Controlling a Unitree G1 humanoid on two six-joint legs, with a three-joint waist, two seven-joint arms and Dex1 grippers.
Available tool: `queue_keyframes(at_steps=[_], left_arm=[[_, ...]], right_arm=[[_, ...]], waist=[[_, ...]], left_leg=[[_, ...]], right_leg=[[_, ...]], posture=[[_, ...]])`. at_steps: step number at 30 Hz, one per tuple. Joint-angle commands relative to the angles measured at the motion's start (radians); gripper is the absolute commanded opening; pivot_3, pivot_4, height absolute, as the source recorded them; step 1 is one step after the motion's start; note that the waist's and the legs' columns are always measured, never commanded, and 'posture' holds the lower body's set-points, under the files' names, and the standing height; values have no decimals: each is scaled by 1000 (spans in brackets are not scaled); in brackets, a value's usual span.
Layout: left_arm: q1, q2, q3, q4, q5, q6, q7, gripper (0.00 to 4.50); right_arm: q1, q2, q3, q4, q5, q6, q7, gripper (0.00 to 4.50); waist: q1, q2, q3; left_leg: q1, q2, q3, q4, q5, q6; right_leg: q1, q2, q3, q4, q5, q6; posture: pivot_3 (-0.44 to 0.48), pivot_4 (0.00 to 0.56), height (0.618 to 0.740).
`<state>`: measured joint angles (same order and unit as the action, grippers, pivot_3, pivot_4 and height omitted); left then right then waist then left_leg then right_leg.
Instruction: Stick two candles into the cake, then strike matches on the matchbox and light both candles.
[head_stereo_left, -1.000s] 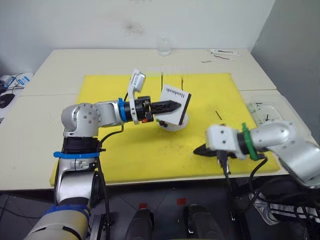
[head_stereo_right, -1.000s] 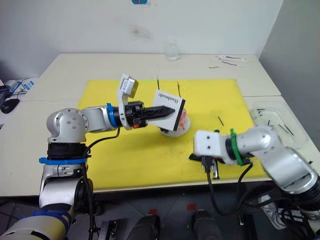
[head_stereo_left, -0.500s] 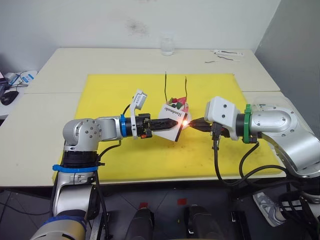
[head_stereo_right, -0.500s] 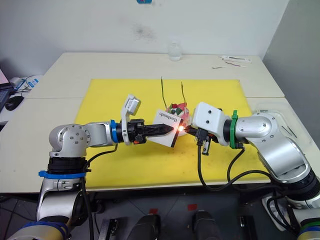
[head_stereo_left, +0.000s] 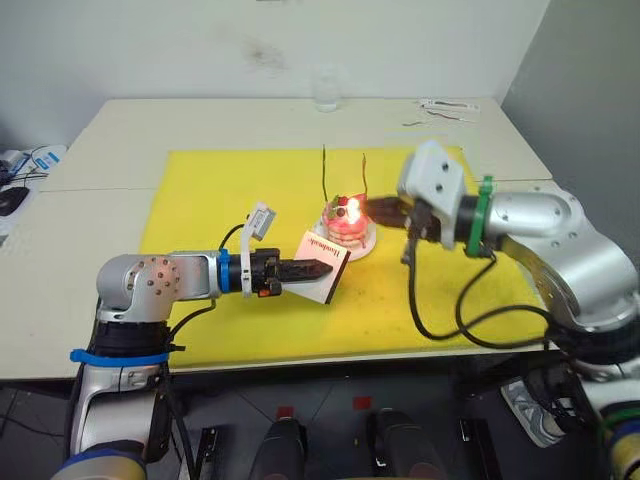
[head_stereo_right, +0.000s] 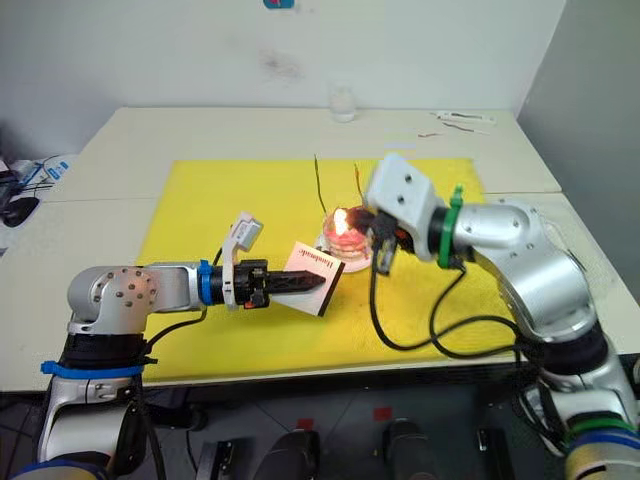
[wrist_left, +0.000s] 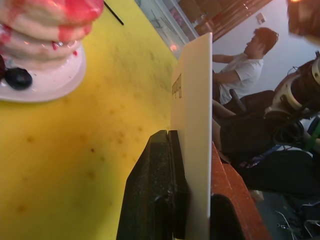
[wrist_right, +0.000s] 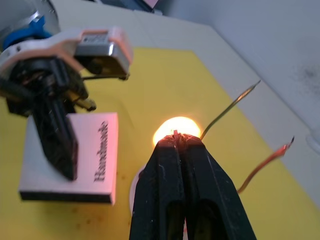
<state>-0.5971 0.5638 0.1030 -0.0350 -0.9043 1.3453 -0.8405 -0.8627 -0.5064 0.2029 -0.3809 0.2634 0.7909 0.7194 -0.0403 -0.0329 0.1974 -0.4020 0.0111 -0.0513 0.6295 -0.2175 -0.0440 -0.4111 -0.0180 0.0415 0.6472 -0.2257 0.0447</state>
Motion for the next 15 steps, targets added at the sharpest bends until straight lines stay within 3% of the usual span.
queue_keyframes(at_steps=[1,7,15], left_arm=[[1,-14,9,-43,-26,-10,3,476],[4,-30,9,-53,-24,-14,11,476],[12,-20,10,-49,-19,-25,5,476]], right_arm=[[-76,68,7,120,-71,-91,-90,62],[-143,155,30,294,-158,-215,-151,62],[-153,189,39,352,-205,-262,-157,62]], waist=[[3,0,0],[9,0,0],[7,0,0]], left_leg=[[0,0,0,0,0,0],[-2,0,0,-1,0,0],[-2,0,0,-1,0,0]], right_leg=[[0,0,0,0,0,0],[-1,0,0,-1,0,0],[-2,0,0,0,0,0]], posture=[[0,150,740],[0,150,740],[0,150,740]])
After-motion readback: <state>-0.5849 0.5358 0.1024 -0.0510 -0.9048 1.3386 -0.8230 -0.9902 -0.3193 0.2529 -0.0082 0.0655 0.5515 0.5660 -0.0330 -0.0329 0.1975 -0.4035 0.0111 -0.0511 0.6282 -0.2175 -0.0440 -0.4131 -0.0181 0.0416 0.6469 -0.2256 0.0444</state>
